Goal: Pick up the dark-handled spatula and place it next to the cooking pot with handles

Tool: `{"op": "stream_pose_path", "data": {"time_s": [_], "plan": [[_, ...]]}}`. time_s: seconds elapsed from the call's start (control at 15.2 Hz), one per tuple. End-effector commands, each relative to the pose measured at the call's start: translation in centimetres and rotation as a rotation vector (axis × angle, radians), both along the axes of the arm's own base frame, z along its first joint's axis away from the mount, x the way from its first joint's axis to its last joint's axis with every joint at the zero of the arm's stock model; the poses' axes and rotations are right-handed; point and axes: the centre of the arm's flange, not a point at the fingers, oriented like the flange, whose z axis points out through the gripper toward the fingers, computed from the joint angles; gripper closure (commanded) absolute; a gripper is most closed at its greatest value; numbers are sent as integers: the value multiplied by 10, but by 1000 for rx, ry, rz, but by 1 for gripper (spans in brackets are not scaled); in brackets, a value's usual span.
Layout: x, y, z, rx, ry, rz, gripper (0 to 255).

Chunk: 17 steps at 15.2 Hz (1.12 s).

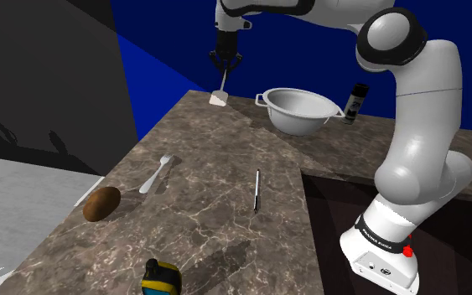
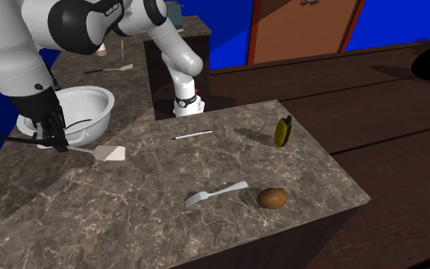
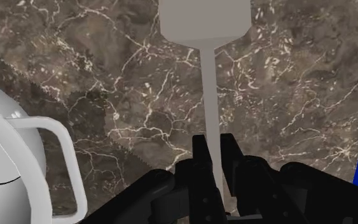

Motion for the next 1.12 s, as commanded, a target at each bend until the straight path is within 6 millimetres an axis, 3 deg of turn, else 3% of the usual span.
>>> {"op": "stream_pose_path", "data": {"time_s": [0.0,1.06], "plan": [[13,-16,0,-1,0,0,255],[13,-16,-85,-1,0,0,255]]}}
